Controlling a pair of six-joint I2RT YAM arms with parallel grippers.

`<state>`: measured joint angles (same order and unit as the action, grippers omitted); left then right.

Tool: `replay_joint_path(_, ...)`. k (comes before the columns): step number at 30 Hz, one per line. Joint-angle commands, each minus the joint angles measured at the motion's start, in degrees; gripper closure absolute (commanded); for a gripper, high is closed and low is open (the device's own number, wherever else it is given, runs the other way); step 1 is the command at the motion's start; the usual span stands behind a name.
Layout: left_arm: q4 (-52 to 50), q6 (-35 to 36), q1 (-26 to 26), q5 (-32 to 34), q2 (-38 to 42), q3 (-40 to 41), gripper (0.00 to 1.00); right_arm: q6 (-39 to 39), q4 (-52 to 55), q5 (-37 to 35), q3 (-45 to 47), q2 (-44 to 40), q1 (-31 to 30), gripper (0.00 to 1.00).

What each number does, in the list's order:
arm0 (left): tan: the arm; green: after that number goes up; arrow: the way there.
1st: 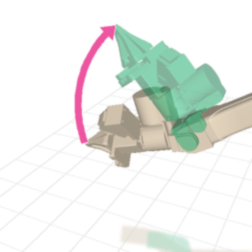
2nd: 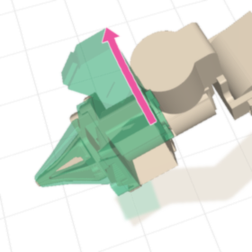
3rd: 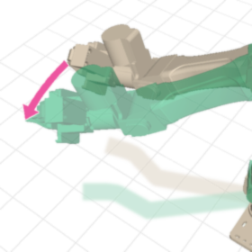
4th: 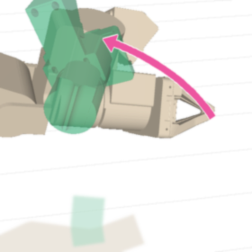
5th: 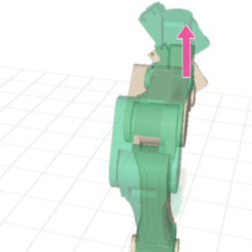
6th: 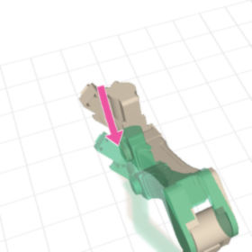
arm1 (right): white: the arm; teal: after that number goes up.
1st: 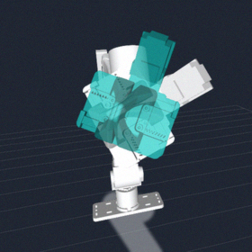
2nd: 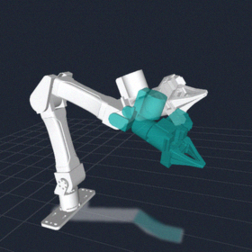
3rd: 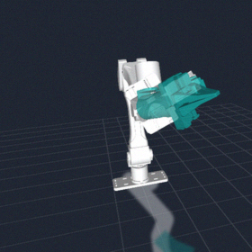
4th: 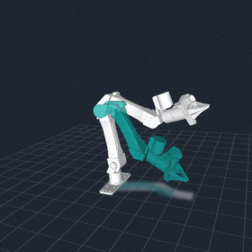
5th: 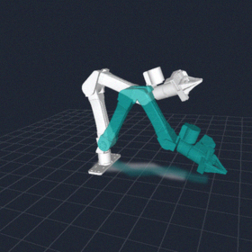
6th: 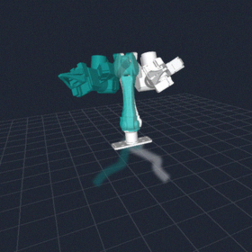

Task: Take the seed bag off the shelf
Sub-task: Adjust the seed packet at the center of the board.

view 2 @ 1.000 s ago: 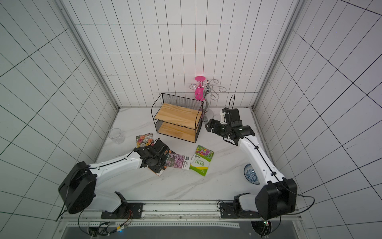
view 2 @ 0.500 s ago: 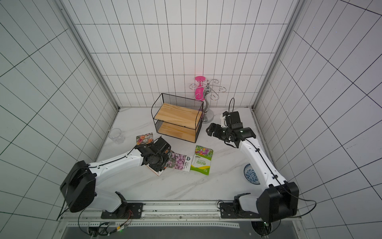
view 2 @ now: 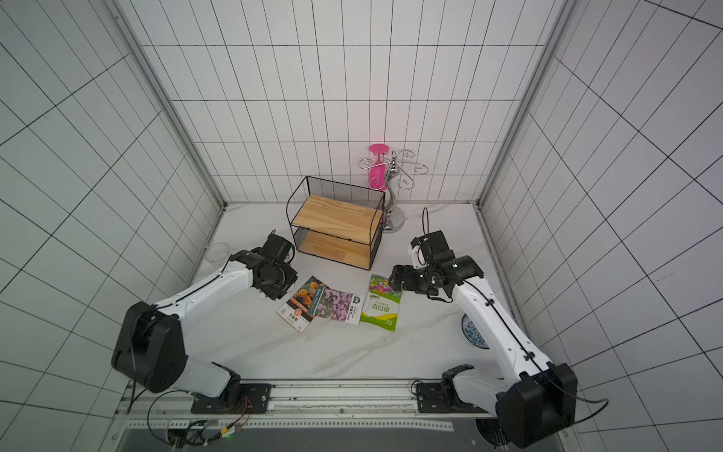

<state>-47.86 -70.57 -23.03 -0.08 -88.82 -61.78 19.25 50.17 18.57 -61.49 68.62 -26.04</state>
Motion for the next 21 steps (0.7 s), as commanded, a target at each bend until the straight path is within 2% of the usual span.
replay_joint_path(1,4.36,7.5,-0.62,-2.46,-5.12,-2.98,0.57,-2.54,2.97,-0.72,-0.09,1.74,-2.89,0.09)
replay_joint_path(4,6.01,8.12,-1.34,-2.19,-8.31,-3.48,0.57,-3.63,1.69,-0.67,1.17,3.63,-4.99,0.09)
replay_joint_path(9,9.96,4.6,-1.72,-2.39,-9.42,-0.59,0.57,-3.04,-0.28,-0.66,2.49,4.16,-5.48,0.09)
replay_joint_path(15,13.77,4.03,-5.29,-0.63,-10.97,0.14,0.57,-3.26,-0.93,-0.43,2.43,4.24,-5.68,0.09)
replay_joint_path(21,17.35,-0.44,-6.49,0.2,-12.72,3.89,0.57,-4.13,-0.23,-1.12,1.93,4.03,-5.64,0.09)
